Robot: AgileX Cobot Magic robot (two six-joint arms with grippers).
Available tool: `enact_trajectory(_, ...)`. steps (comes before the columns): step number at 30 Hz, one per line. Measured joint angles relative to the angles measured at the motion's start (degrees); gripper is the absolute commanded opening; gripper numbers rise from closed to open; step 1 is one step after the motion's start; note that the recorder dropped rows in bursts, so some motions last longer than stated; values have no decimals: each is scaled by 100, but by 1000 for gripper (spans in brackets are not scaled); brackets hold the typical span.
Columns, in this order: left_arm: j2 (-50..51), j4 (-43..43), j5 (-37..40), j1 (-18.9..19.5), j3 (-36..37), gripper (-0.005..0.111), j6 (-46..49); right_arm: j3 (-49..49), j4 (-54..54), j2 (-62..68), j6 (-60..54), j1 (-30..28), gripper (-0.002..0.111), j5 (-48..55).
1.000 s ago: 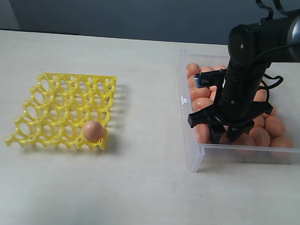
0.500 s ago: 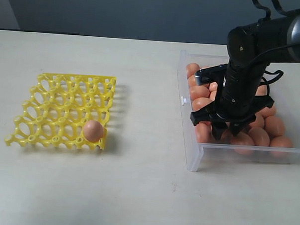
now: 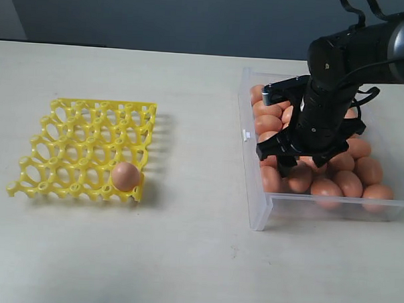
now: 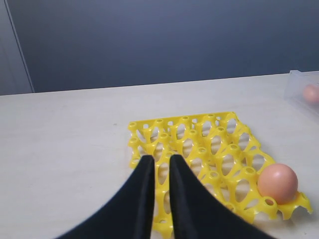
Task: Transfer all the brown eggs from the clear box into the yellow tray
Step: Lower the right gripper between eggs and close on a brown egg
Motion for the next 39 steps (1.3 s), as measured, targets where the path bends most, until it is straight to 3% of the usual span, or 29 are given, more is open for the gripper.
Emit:
enact_trajectory(14, 0, 0, 0, 0, 0, 12, 0, 0, 250, 0, 10, 0, 62, -122)
enact_trajectory(22, 0, 0, 0, 0, 0, 12, 0, 0, 478, 0, -4, 0, 24, 226)
enact_trajectory(25, 0, 0, 0, 0, 0, 12, 0, -10, 478, -48, -4, 0, 29, 160)
enact_trajectory(31, 0, 0, 0, 0, 0, 12, 0, -10, 398, -36, -4, 0, 53, 16)
enact_trajectory(39, 0, 0, 0, 0, 0, 12, 0, 0, 443, 1, -4, 0, 53, -254)
